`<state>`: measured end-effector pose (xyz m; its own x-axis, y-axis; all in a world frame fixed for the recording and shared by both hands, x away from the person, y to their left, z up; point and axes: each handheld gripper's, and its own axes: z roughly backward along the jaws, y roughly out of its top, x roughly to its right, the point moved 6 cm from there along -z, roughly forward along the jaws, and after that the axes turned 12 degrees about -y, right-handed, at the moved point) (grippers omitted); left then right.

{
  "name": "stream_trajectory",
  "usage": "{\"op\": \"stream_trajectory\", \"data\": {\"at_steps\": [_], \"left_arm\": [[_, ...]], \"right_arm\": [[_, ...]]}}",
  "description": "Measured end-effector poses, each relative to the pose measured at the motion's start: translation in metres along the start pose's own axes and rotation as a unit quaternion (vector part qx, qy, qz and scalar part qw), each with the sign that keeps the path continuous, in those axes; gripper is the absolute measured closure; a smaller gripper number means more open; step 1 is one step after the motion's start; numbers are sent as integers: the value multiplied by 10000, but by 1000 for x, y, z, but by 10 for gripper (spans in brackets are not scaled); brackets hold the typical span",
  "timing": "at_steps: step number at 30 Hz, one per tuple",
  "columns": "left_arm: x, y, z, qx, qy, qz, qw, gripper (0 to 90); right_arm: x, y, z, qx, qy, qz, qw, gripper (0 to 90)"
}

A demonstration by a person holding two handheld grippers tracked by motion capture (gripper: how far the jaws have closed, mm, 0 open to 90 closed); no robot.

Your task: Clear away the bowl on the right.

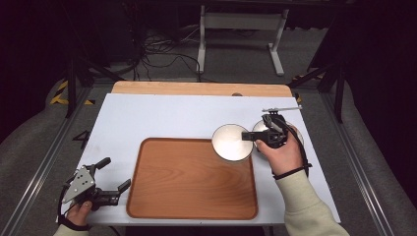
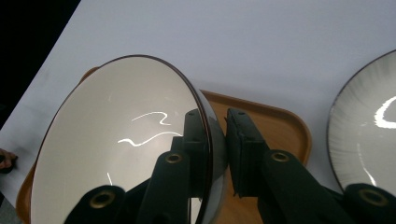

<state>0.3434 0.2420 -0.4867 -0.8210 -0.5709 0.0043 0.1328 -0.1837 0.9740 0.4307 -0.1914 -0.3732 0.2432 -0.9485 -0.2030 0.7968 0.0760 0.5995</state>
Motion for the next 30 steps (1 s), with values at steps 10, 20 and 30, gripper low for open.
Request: {"op": "stream_trajectory", "data": {"at_steps": [10, 20, 30], "left_arm": [[0, 0, 0, 2, 0, -1, 10000, 2], [0, 0, 0, 5, -2, -1, 10000, 2], [0, 0, 0, 12, -1, 2, 10000, 2]], "right_arm": [[-32, -1, -8, -81, 239, 237, 9994, 788], [-60, -6, -16, -142, 452, 445, 9979, 786], [-78, -10, -24, -181, 689, 437, 9965, 785]]}}
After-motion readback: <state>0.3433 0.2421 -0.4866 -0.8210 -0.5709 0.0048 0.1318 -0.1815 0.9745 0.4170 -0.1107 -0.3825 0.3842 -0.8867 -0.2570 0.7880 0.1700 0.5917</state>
